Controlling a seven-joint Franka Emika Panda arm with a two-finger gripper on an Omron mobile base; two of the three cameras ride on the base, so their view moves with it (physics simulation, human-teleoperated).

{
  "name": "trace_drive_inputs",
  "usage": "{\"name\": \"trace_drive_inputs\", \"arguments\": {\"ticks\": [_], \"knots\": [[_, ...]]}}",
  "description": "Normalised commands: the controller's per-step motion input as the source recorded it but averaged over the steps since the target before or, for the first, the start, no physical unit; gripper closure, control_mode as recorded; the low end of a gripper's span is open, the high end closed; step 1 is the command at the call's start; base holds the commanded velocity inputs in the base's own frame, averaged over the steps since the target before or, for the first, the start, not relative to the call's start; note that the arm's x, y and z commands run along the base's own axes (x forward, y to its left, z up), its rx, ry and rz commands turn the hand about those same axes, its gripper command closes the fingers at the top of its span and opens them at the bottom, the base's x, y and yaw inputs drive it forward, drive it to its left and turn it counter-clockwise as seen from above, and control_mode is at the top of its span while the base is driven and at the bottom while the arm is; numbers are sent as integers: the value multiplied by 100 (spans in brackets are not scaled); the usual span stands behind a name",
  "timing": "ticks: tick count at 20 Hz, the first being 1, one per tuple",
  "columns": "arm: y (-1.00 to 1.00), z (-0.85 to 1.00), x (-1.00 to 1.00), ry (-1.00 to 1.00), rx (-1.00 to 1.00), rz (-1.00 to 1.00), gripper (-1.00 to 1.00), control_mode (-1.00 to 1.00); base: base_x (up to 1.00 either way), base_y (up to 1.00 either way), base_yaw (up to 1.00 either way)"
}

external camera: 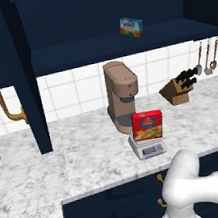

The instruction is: Pick the boxed food and place it on the digital scale for weighing, and close the cabinet.

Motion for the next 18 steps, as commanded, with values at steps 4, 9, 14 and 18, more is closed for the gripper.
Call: {"name": "trace_drive_inputs", "arguments": {"ticks": [4,9,14,18], "knots": [[100,14,-42,-1,-36,-3,-100,-100,0,0,0],[100,47,-2,0,-35,-7,-100,-100,0,0,0],[100,49,32,0,-22,-26,-100,-100,0,0,0],[100,-8,72,0,-2,-37,-100,-100,0,0,0]]}}
